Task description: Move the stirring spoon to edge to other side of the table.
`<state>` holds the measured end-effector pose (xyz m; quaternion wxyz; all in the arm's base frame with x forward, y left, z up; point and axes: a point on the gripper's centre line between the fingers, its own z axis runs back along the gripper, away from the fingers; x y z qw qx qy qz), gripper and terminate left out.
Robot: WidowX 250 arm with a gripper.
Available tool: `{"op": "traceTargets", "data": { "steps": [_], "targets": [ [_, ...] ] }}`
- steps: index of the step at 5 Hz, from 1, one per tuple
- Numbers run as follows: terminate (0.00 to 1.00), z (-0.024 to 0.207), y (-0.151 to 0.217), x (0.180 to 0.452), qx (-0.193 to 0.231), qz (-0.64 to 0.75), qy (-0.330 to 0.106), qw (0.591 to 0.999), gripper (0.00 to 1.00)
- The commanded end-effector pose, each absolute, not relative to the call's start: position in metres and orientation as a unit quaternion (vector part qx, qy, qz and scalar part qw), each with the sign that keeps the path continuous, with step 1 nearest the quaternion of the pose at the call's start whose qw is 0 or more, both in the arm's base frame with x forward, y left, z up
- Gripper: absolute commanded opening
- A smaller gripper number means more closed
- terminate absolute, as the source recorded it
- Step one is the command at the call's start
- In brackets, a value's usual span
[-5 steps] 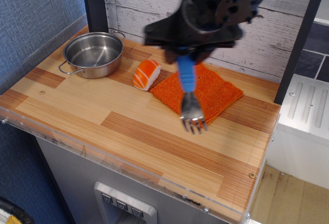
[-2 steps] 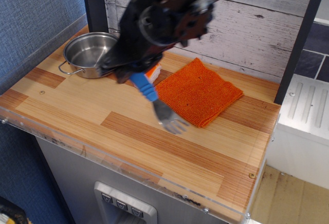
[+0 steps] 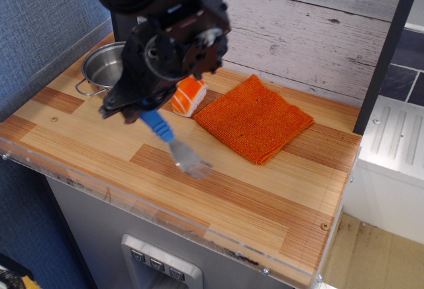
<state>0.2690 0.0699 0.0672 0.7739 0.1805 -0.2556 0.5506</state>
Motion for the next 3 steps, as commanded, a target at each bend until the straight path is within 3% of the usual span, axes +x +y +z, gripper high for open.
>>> {"op": "traceTargets", "data": {
  "steps": [1, 2, 3],
  "targets": [
    [0.00, 0.069, 0.082, 0.273, 0.200, 0.585, -0.252, 0.744, 0.00],
    [0.00, 0.069, 0.092, 0.266, 0.225, 0.599, -0.242, 0.729, 0.00],
    [0.00, 0.056, 0.094, 0.267, 0.212, 0.611, -0.252, 0.720, 0.00]
  ]
}}
